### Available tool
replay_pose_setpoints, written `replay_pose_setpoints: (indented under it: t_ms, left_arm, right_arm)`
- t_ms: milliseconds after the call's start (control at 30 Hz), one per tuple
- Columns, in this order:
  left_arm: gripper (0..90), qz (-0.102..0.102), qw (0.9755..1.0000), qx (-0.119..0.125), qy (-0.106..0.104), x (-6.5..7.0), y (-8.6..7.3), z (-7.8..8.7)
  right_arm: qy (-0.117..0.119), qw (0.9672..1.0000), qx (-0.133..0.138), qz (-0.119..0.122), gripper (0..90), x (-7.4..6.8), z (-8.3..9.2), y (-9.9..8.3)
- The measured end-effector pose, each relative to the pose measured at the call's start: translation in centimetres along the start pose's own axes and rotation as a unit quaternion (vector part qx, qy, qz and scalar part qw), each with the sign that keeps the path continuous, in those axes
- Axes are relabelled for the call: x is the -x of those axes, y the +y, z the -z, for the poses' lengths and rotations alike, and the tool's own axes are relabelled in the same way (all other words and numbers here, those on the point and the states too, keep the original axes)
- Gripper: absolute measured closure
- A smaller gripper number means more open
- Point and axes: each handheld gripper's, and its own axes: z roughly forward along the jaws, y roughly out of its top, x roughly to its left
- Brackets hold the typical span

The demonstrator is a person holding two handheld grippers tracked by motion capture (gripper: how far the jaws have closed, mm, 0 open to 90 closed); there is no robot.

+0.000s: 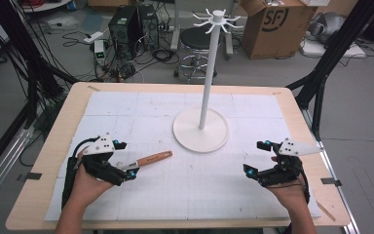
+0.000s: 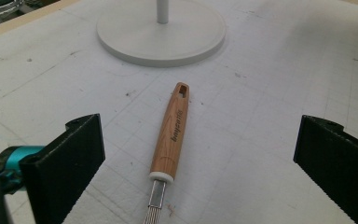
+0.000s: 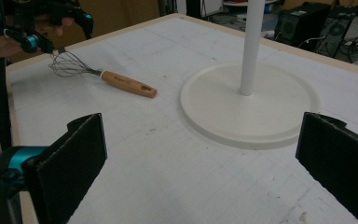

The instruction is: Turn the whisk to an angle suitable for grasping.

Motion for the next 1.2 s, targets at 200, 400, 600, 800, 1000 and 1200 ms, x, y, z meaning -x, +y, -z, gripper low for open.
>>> replay_pose_setpoints:
  t_ms: [200, 400, 600, 800, 1000, 1200]
  left_arm:
    - [2.4, -0.002, 0.9999, -0.014, 0.005, -0.1, 0.5, -0.3]
    - [2.4, -0.011, 0.9994, -0.032, 0.004, -0.1, 1.4, -1.0]
    - [2.4, -0.017, 0.9983, -0.055, 0.005, -0.4, 2.5, -1.9]
    - [2.4, -0.013, 0.9968, -0.079, 0.007, -0.7, 3.3, -2.9]
    - [2.4, -0.025, 0.9927, -0.117, 0.013, -0.7, 3.8, -4.0]
    - [2.4, -0.032, 0.9875, -0.154, 0.009, -0.7, 4.4, -5.3]
  right_arm:
    - [0.001, 1.0, 0.0, -0.004, 0.6, 0.2, 0.1, -0.1]
    - [-0.001, 1.0, 0.003, -0.005, 0.6, 0.3, 0.1, -0.1]
    - [-0.002, 1.0, 0.001, -0.006, 0.6, 0.5, 0.0, -0.1]
    - [-0.001, 1.0, -0.001, -0.006, 0.6, 0.5, -0.1, -0.2]
    - [0.0, 0.9999, 0.0, -0.011, 0.7, 0.6, 0.0, -0.3]
    - [0.0, 1.0, -0.003, -0.007, 0.7, 0.6, -0.2, -0.3]
